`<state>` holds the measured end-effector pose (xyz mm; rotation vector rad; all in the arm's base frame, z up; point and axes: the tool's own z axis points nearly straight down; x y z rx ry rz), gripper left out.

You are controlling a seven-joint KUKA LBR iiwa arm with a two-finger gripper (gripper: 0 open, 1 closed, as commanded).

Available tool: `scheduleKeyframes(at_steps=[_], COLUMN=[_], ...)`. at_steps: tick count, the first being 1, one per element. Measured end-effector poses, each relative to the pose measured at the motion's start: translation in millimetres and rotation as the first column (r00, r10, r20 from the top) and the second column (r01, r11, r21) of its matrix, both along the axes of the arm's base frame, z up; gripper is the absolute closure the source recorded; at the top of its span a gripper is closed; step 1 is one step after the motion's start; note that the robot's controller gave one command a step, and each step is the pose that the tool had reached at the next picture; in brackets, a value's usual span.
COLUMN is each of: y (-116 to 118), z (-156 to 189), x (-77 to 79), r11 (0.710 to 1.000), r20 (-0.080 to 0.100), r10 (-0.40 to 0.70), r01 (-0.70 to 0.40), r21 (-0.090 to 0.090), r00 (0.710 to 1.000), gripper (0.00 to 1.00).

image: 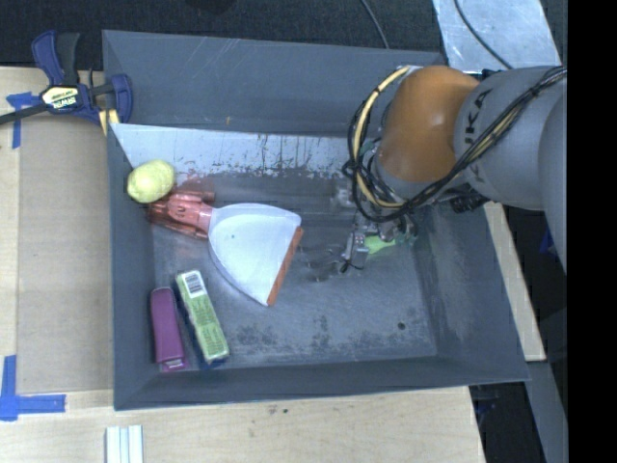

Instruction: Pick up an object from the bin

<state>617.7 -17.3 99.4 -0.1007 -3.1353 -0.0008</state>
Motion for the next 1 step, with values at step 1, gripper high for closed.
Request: scheduleKeyframes(at_steps=[1], y=[-27.0], z=[-28.8], x=[0.2], r11=[0.998], r20=[0.018], r10=[-0.059], r01=[0.060], r21=[-0.002], r00=[0.998], gripper=[0.00])
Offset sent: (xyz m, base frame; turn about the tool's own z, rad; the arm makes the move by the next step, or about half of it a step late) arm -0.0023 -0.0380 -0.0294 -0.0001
